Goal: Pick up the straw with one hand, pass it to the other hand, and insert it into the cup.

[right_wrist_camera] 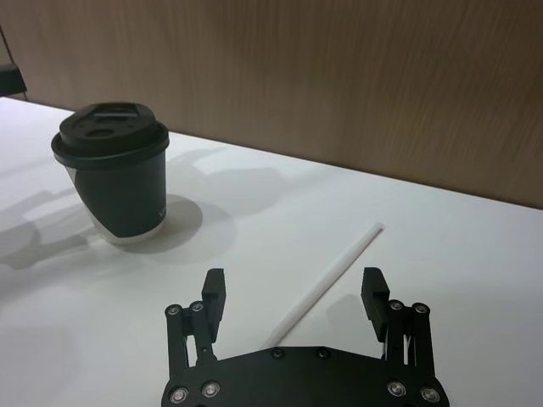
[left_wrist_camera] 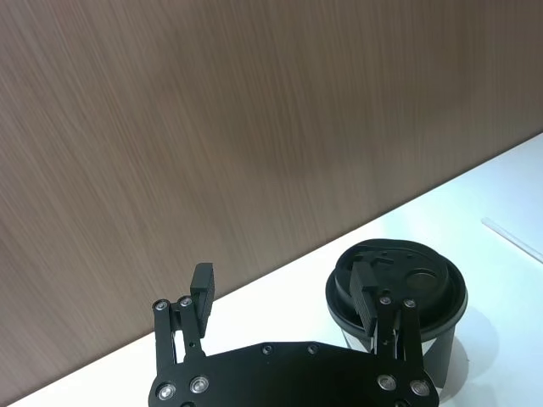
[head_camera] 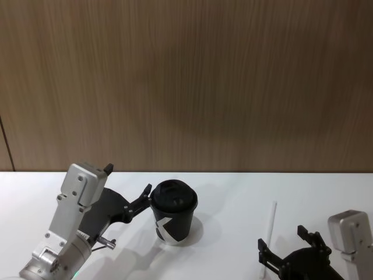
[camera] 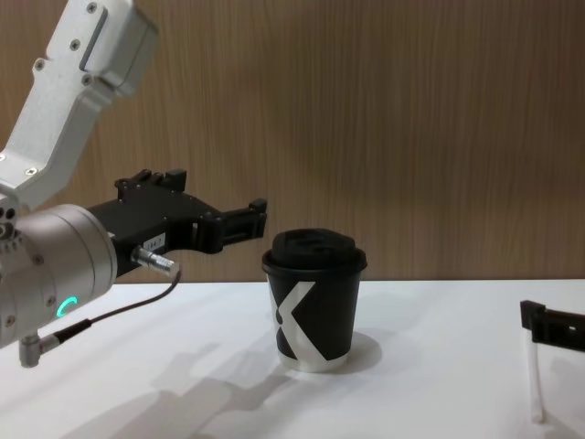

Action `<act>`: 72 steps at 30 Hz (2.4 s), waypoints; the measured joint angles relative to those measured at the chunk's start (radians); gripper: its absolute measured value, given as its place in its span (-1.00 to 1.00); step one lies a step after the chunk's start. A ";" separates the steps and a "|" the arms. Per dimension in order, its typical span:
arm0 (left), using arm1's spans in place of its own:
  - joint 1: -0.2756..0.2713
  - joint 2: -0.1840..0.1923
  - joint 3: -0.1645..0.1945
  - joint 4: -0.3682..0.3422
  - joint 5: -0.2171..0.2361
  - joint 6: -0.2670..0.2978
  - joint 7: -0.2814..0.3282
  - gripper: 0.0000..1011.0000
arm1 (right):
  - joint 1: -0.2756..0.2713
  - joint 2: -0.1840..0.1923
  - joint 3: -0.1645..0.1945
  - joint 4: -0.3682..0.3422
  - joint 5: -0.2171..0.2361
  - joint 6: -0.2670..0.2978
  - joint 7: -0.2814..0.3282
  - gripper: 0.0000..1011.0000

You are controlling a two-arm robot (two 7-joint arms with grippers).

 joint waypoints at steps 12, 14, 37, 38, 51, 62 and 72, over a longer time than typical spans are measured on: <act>0.000 0.000 0.000 0.000 0.000 0.000 0.000 0.98 | -0.004 0.019 -0.009 -0.006 -0.035 0.030 0.011 0.98; 0.000 0.000 0.000 0.000 0.000 0.000 0.000 0.98 | -0.002 0.023 -0.011 -0.008 -0.038 0.037 0.018 0.98; 0.000 0.000 0.000 0.000 0.000 0.000 0.000 0.98 | 0.031 -0.022 -0.017 -0.023 -0.031 0.218 0.016 0.98; 0.000 0.000 0.000 0.000 0.000 0.000 0.000 0.98 | 0.033 -0.022 -0.019 -0.021 -0.033 0.222 0.015 0.98; 0.000 0.000 0.000 0.000 0.000 0.000 0.000 0.98 | 0.061 -0.015 -0.039 -0.007 -0.071 0.269 0.016 0.98; 0.000 0.000 0.000 0.000 0.000 0.000 0.000 0.98 | 0.079 -0.064 -0.035 0.002 -0.075 0.337 -0.010 0.98; 0.000 0.000 0.000 0.000 0.000 0.000 0.000 0.98 | 0.106 -0.113 -0.030 0.019 -0.071 0.395 -0.033 0.98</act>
